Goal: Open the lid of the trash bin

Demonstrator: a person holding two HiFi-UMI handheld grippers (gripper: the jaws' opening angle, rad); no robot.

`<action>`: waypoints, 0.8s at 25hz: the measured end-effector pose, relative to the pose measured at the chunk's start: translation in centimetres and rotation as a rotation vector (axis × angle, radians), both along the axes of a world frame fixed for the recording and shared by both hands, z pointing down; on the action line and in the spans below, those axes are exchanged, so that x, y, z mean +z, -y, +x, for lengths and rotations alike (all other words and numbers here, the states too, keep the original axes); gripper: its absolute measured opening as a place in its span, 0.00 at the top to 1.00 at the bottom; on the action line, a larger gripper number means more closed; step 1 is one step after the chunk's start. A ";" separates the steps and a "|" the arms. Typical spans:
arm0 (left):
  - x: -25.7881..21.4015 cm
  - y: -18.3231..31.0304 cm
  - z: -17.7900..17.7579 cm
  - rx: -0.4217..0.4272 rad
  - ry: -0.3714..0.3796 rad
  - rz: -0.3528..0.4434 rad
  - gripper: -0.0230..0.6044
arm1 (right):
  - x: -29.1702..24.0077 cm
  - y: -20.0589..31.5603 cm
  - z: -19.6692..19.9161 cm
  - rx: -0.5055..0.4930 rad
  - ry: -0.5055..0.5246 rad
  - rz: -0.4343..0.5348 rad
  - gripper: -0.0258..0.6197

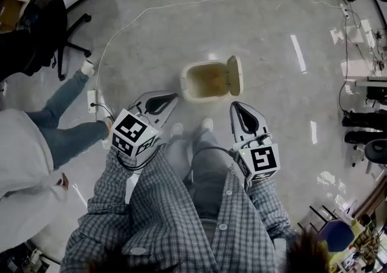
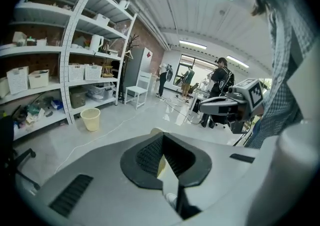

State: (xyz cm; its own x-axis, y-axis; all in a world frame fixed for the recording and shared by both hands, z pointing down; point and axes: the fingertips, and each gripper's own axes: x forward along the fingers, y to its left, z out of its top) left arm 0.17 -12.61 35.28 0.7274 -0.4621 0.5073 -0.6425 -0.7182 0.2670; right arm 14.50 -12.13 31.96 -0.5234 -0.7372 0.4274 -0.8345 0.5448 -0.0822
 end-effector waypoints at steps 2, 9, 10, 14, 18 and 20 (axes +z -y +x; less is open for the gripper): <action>-1.4 0.2 -0.2 -0.008 -0.001 0.029 0.96 | -0.7 0.2 0.2 -0.007 -0.007 0.011 0.93; -5.8 0.0 -0.2 0.003 0.001 0.102 0.96 | -4.8 1.9 -0.4 0.015 0.084 0.054 0.93; -6.4 0.0 -0.3 -0.006 -0.009 0.111 0.96 | -5.3 2.1 -0.6 0.015 0.087 0.068 0.93; -8.3 -0.3 -1.2 -0.034 -0.029 0.145 0.96 | -6.7 1.9 -2.1 -0.013 0.095 0.097 0.93; -9.8 -0.3 -1.8 -0.056 -0.053 0.166 0.96 | -7.9 1.5 -2.9 -0.036 0.076 0.108 0.93; -10.7 0.0 -2.5 -0.068 -0.056 0.185 0.96 | -8.5 1.7 -3.2 -0.036 0.069 0.118 0.93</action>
State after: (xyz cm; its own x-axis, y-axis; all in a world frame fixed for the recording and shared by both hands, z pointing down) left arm -2.32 -12.56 24.58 0.7160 -0.5926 0.3690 -0.6790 -0.7140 0.1709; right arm 11.32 -13.83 23.49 -0.5753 -0.7606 0.3009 -0.8090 0.5834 -0.0719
